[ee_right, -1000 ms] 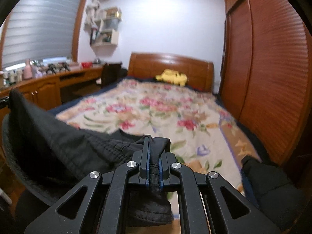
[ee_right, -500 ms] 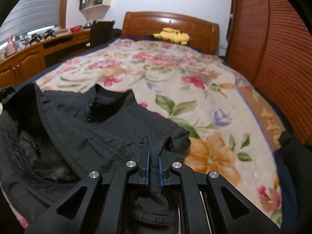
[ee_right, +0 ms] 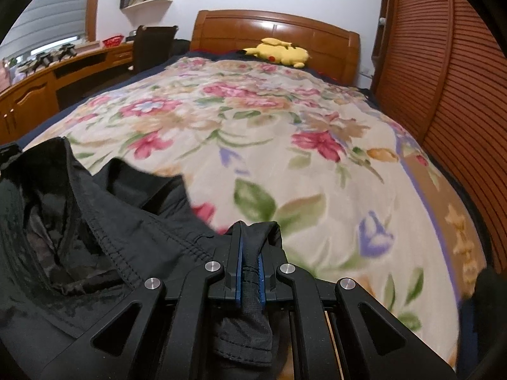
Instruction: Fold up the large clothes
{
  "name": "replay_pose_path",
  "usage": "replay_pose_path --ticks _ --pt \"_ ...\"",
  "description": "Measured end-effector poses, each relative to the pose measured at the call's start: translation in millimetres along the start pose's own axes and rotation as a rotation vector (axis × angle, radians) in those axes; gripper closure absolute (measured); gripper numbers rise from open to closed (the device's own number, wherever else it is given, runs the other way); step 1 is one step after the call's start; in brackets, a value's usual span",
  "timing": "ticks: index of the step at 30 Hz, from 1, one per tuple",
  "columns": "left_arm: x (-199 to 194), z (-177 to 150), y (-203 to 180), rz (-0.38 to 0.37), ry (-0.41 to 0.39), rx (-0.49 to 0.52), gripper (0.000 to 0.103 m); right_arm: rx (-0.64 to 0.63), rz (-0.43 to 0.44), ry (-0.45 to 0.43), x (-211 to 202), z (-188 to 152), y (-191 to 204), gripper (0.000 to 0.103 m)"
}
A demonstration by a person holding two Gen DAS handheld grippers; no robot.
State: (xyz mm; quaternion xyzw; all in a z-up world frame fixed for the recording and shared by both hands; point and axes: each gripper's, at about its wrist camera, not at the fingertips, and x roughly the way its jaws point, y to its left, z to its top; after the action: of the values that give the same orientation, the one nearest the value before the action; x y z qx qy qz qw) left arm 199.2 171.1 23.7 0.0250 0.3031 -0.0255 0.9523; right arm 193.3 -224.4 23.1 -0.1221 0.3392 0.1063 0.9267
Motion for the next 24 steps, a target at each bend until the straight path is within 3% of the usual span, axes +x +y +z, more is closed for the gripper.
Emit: replay_pose_path --ticks 6,10,11,13,15,24 --pt "9 0 2 -0.019 0.024 -0.020 0.095 0.005 -0.025 0.053 33 7 0 0.098" --pt "-6 -11 -3 -0.036 0.020 0.028 0.085 0.011 -0.029 0.068 29 2 0 0.089" --pt "-13 -14 -4 -0.038 0.019 0.033 0.083 0.019 -0.030 0.059 24 2 -1 0.083" --pt "-27 -20 -7 -0.056 0.018 0.040 0.078 0.037 -0.038 0.028 10 1 -4 0.038" --pt "-44 -26 -9 -0.077 0.021 0.043 0.072 0.070 -0.029 -0.007 -11 1 -9 0.028" --pt "-104 -77 -25 -0.108 0.054 0.036 0.067 0.053 -0.009 -0.012 -73 -45 0 0.027"
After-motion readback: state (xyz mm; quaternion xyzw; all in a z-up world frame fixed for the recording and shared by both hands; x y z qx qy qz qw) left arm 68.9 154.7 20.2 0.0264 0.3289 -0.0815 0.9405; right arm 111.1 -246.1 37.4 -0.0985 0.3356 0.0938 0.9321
